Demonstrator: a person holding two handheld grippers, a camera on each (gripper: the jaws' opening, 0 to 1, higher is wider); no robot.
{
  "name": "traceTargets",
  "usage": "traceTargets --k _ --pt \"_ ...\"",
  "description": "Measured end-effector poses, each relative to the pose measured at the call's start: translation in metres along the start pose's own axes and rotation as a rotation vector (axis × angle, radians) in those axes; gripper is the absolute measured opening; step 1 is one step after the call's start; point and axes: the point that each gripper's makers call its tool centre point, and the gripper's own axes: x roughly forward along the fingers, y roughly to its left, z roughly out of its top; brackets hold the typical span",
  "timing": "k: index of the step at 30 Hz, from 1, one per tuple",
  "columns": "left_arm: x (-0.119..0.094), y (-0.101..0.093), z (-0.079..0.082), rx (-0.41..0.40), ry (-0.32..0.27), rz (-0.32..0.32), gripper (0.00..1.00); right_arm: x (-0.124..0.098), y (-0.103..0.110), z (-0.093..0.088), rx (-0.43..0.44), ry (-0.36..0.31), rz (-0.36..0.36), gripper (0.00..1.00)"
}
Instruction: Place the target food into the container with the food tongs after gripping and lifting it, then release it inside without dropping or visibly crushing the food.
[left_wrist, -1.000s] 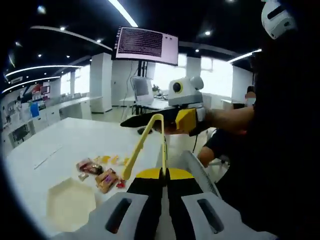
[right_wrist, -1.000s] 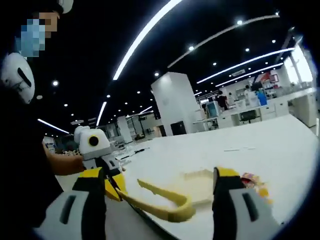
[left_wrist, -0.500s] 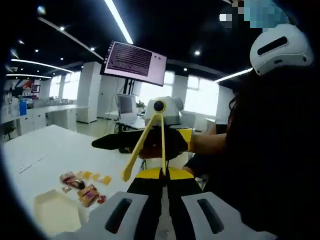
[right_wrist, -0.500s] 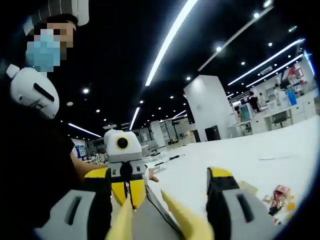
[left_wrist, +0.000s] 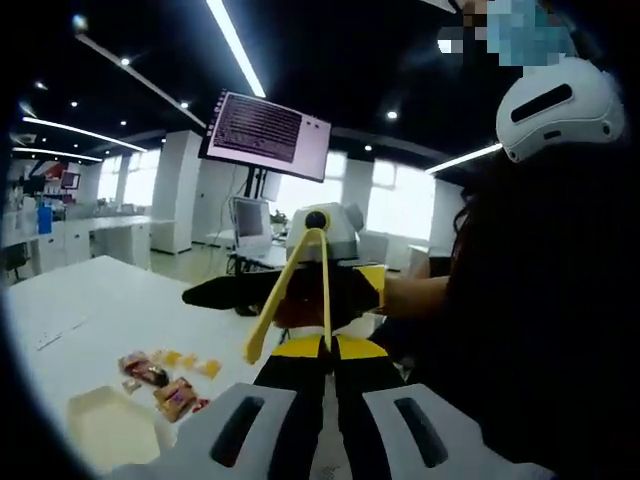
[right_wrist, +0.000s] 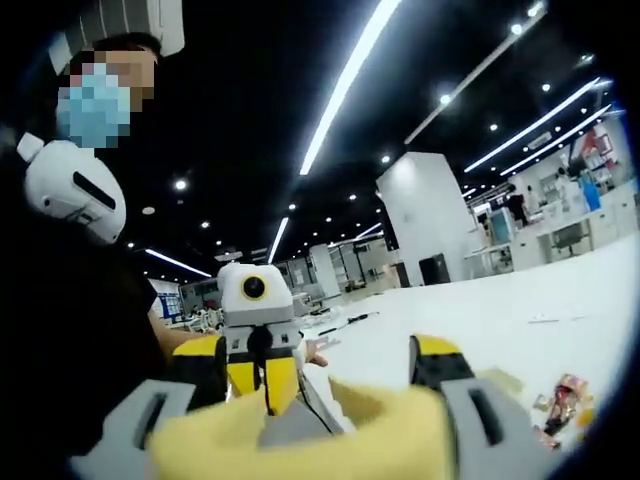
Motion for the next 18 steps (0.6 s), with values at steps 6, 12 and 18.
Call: traceTargets --k 6,12,18 --pt "-0.003 -0.002 0.005 0.027 0.029 -0.007 0.0 0.001 0.007 0.0 -0.001 0.006 0.012 0.67" --pt "-0.008 -0.006 0.014 0.071 0.062 -0.017 0.0 0.003 0.014 0.003 -0.042 0.008 0.018 0.63" --pt "-0.013 -0.009 0.017 0.069 0.087 -0.043 0.0 0.006 0.029 0.0 -0.051 0.026 0.065 0.53"
